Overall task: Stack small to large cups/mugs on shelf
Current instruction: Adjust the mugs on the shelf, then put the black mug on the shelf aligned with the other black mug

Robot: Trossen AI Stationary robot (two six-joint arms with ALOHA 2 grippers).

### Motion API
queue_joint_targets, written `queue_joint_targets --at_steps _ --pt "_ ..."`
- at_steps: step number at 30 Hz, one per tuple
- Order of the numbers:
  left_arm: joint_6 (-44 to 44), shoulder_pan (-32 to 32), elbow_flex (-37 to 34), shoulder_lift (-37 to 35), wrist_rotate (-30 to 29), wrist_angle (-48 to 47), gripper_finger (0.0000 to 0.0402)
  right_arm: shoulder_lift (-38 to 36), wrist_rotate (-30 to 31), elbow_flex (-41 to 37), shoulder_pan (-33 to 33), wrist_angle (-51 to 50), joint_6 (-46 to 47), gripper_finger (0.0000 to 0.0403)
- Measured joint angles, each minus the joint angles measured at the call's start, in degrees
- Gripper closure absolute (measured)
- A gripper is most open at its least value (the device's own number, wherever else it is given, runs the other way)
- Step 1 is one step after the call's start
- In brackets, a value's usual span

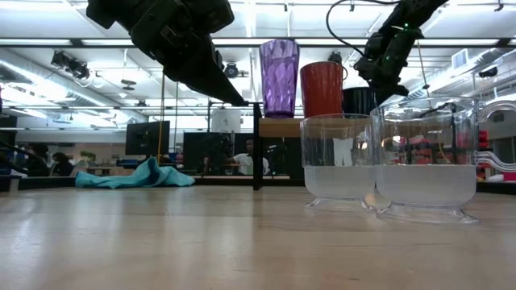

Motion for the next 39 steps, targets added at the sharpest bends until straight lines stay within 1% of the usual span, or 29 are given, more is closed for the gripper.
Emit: queue_joint_targets --at_steps 5,7,10,12,14,17,20,24,28,33,35,37,39 --pt "0.0 0.0 0.0 0.0 0.0 0.0 0.0379 -0.3 0.4 0.0 0.0 0.6 -2.5 0.04" --pt "0.0 0.0 0.0 0.0 0.0 0.0 0.0382 -0.9 1.1 0.0 0.0 2.3 -2.8 0.04" --pt "0.0 0.0 0.0 0.0 0.0 0.0 0.0386 -3.2 3.0 0.0 0.0 5.4 -3.7 0.04" --pt "0.1 0.0 0.0 0.0 0.0 0.0 0.0388 -5.5 3.0 0.0 0.0 7.4 -4.7 0.04" --pt "0.2 0.0 0.0 0.0 0.0 0.0 0.0389 -8.0 0.9 0.0 0.0 7.7 -5.2 0.04" --pt "0.6 0.1 0.0 0.0 0.0 0.0 0.0387 -10.6 -5.2 0.0 0.3 5.6 -6.9 0.04" --pt "1.4 0.1 0.0 0.0 0.0 0.0 0.0382 -13.2 -6.0 0.0 2.5 2.6 -9.6 0.04" --pt "1.9 -0.1 0.0 -0.4 0.0 -1.1 0.0379 -17.2 -6.1 0.0 9.1 0.7 -10.3 0.04" --pt "1.6 -0.7 0.0 -4.2 0.0 -4.8 0.0387 -21.2 -6.2 0.0 17.9 0.7 -8.1 0.04" --pt "-3.3 -2.4 0.0 -9.3 0.2 -9.3 0.0392 -24.0 -5.9 0.0 27.7 0.7 -4.8 0.04" --pt "-5.9 -3.5 0.1 -10.7 2.3 -11.0 0.0388 -24.3 -5.8 0.0 31.3 0.7 -2.9 0.04" --pt "-9.2 -4.6 0.0 -12.3 6.2 -15.7 0.038 -24.2 -5.7 -0.2 35.0 0.7 -1.3 0.04" --pt "-14.3 -5.8 0.0 -13.7 10.1 -19.5 0.0373 -24.4 -4.2 -1.4 38.9 1.3 -0.3 0.04"
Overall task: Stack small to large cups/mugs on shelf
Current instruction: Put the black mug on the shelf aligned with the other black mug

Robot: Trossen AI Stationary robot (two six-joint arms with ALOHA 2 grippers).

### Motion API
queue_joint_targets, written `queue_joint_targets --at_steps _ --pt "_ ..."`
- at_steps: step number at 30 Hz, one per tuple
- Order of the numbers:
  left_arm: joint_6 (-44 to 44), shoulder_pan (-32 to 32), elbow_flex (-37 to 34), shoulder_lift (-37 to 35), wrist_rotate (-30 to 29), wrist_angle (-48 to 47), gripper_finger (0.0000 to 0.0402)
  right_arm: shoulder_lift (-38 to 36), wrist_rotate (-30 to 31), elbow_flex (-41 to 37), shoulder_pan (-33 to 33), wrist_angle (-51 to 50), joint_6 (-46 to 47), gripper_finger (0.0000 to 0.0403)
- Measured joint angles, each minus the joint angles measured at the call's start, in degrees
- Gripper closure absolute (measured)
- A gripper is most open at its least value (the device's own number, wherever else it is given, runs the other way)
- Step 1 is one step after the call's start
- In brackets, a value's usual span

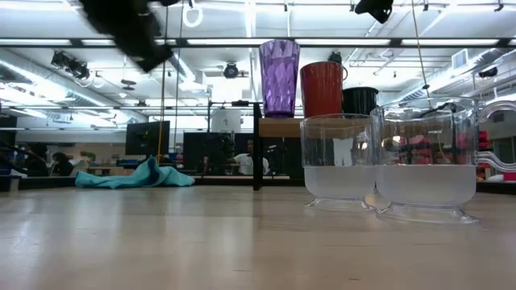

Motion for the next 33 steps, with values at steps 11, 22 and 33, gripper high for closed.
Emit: queue_joint_targets --at_steps 11,22,33 --pt "-31.1 -14.6 1.9 -2.2 10.9 -15.9 0.0371 -0.4 14.8 -9.6 18.2 10.0 2.3 0.04" --pt "-52.1 -27.2 12.8 2.9 3.0 -36.7 0.0371 -0.3 16.8 -11.5 22.3 15.7 1.8 0.04" --pt "-58.6 -33.1 12.0 11.2 4.5 -38.2 0.0229 -0.3 16.8 -11.5 22.3 18.5 3.4 0.04"
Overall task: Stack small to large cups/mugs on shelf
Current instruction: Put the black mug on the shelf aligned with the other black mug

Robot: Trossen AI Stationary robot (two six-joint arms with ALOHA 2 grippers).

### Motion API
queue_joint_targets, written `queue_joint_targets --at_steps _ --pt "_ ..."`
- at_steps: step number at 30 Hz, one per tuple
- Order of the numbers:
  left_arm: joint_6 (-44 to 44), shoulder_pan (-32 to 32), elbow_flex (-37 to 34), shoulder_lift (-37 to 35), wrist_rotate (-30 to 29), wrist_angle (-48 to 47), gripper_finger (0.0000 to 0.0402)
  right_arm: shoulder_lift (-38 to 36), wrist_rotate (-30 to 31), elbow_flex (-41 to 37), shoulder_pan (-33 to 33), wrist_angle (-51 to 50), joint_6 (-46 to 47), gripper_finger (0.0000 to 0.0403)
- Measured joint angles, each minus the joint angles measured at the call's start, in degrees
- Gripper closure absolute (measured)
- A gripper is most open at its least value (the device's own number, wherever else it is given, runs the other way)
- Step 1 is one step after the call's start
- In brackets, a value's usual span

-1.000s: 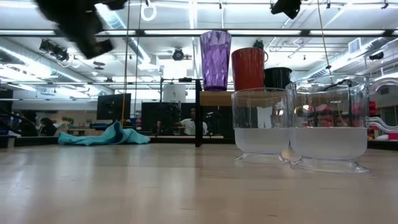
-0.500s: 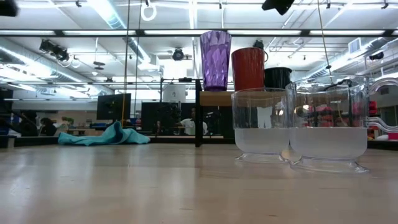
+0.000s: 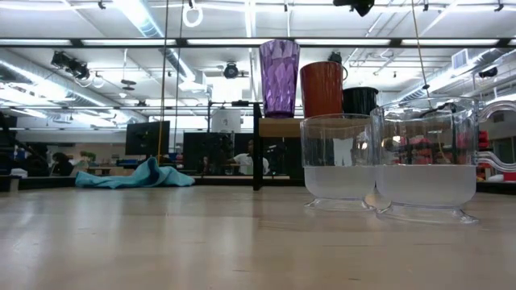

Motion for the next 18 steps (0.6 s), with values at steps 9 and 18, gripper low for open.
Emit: queue_joint_targets --at_steps 9,18 --pt "-2.6 -1.0 0.1 0.8 0.3 -1.2 0.0226 0.0 0.0 0.0 0.0 0.1 1.3 0.04" --pt "-1.9 0.1 1.6 0.8 0.3 -1.1 0.0263 0.0 0.0 0.0 0.0 0.1 1.0 0.04"
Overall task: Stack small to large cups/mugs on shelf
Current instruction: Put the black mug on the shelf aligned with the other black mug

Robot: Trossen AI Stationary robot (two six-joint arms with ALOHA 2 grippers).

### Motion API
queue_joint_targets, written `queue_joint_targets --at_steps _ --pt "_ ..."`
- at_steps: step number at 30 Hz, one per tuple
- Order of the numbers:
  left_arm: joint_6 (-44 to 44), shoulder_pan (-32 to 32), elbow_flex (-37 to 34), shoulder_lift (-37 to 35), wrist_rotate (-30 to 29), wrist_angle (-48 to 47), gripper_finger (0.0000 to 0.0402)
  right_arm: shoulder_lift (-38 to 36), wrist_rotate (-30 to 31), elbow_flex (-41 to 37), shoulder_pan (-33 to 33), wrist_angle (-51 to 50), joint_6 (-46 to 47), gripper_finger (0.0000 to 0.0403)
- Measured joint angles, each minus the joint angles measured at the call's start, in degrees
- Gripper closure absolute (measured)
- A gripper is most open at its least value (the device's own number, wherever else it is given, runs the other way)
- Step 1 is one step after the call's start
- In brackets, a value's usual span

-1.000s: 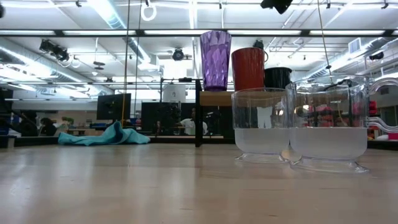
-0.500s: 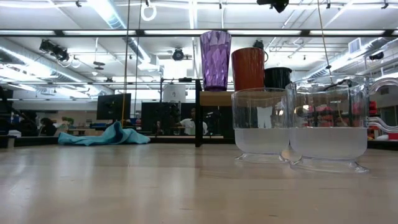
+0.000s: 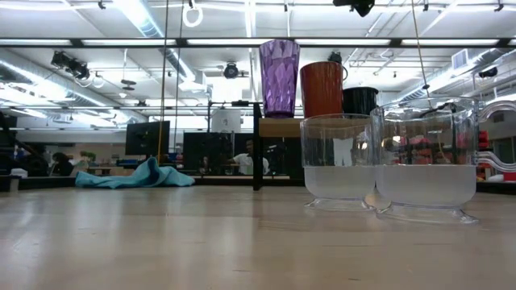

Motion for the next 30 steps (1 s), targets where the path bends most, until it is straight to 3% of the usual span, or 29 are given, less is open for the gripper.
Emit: queue_joint_targets --at_steps 7,12,16,20,24,30 --pt "0.2 -0.6 1.4 0.0 5.8 4.3 0.0292 0.0 0.0 0.0 0.0 0.0 -0.1 0.04" --pt "0.2 -0.9 1.2 0.4 -1.5 10.6 0.0317 0.0 0.0 0.0 0.0 0.0 -0.1 0.04" --pt "0.6 -0.2 0.5 3.6 4.9 10.2 0.034 0.0 -0.3 0.0 0.0 -0.1 0.3 0.04" --pt "3.6 0.7 0.5 6.1 6.2 10.5 0.0357 0.0 -0.3 0.0 0.0 -0.5 0.3 0.04" --pt "7.9 3.0 0.4 8.4 4.5 10.4 0.0359 0.0 -0.3 0.0 0.0 -0.5 0.3 0.04" --pt "17.4 6.8 0.4 9.8 -3.2 9.4 0.0337 0.0 -0.3 0.0 0.0 -0.5 0.3 0.04"
